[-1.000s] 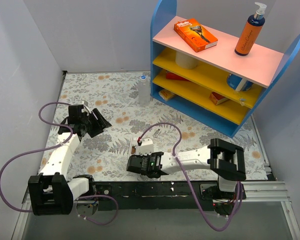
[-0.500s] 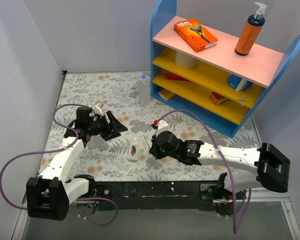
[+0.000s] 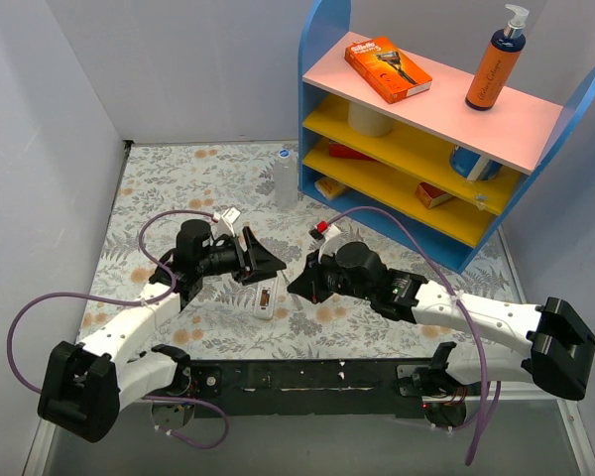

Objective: Unload the batteries from the remote control

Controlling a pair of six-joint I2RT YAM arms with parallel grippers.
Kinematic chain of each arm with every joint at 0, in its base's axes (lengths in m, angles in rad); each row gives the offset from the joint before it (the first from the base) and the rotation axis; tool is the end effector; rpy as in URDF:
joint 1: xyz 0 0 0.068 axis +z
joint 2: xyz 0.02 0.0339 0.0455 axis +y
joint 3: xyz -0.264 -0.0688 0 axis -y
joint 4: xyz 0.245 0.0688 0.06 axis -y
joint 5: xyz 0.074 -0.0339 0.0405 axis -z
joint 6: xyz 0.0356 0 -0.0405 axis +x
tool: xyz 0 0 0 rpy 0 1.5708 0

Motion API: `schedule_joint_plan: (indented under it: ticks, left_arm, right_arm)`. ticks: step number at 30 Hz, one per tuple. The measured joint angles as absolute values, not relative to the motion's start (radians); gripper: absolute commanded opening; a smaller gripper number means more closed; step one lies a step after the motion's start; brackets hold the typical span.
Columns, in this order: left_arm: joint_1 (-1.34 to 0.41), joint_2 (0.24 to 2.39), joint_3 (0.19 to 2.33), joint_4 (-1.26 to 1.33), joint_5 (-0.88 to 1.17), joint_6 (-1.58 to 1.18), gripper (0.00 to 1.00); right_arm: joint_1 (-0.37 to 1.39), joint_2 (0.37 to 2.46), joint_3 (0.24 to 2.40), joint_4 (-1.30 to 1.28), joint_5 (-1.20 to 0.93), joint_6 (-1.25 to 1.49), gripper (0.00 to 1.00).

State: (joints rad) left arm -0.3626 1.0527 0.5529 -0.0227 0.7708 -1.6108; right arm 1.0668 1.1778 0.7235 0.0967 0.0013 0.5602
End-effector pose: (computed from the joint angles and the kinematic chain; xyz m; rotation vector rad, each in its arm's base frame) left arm 0.1962 -0.1010 0.2284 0.9833 -2.3669 1.7616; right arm 0.1295 0.2347 0.2654 -0.5219 2.0199 1.0510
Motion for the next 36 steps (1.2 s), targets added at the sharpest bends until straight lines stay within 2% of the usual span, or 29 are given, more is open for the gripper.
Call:
schedule_joint_plan:
  ticks: [3,6,7,8,9,10,13,15,20,24,28,29,30,31,33,34,36]
  left_arm:
    - [-0.396,1.047,0.543,0.053,0.77,-1.649,0.54]
    - [-0.419,1.045,0.525,0.1,0.764,-1.673,0.34]
    - [-0.427,1.046,0.518,0.115,0.762,-1.679,0.18]
    - [-0.434,1.048,0.513,0.123,0.759,-1.688,0.1]
    - [-0.439,1.052,0.51,0.131,0.758,-1.698,0.02]
    - [-0.445,1.056,0.508,0.142,0.757,-1.701,0.0]
    - [-0.454,1.066,0.503,0.159,0.741,-1.716,0.0]
    - [-0.456,1.068,0.503,0.158,0.725,-1.743,0.0]
    - [-0.461,1.073,0.504,0.106,0.679,-1.791,0.0]
    - [-0.461,1.079,0.508,0.049,0.638,-1.812,0.0]
    - [-0.461,1.095,0.522,0.001,0.609,-1.821,0.0]
    - [-0.461,1.096,0.523,-0.006,0.605,-1.823,0.0]
    - [-0.461,1.097,0.524,-0.012,0.599,-1.827,0.0]
    - [-0.461,1.097,0.524,-0.02,0.595,-1.831,0.0]
    - [-0.461,1.097,0.525,-0.03,0.59,-1.837,0.0]
    - [-0.461,1.098,0.526,-0.036,0.584,-1.838,0.03]
    - [-0.463,1.1,0.537,-0.054,0.583,-1.836,0.34]
  right_arm:
    - [1.06,1.178,0.725,0.117,-0.029,0.562,0.01]
    - [1.054,1.178,0.726,0.132,-0.051,0.567,0.01]
    - [1.053,1.178,0.726,0.138,-0.057,0.569,0.01]
    - [1.053,1.178,0.726,0.142,-0.063,0.573,0.01]
    - [1.05,1.178,0.725,0.146,-0.069,0.576,0.01]
    - [1.048,1.178,0.725,0.15,-0.072,0.578,0.07]
    - [1.045,1.177,0.725,0.147,-0.076,0.578,0.29]
    - [1.044,1.177,0.725,0.146,-0.074,0.561,0.4]
    - [1.063,1.177,0.723,0.105,-0.034,0.468,0.45]
    - [1.113,1.184,0.724,0.066,0.033,0.402,0.35]
    - [1.163,1.217,0.746,0.011,0.117,0.36,0.37]
    - [1.171,1.221,0.749,0.003,0.13,0.355,0.35]
    - [1.182,1.227,0.752,-0.006,0.154,0.347,0.13]
    - [1.188,1.229,0.752,-0.009,0.162,0.343,0.02]
    - [1.205,1.233,0.753,-0.02,0.202,0.331,0.01]
    - [1.21,1.234,0.753,-0.023,0.212,0.329,0.01]
    - [1.223,1.23,0.753,-0.028,0.239,0.329,0.01]
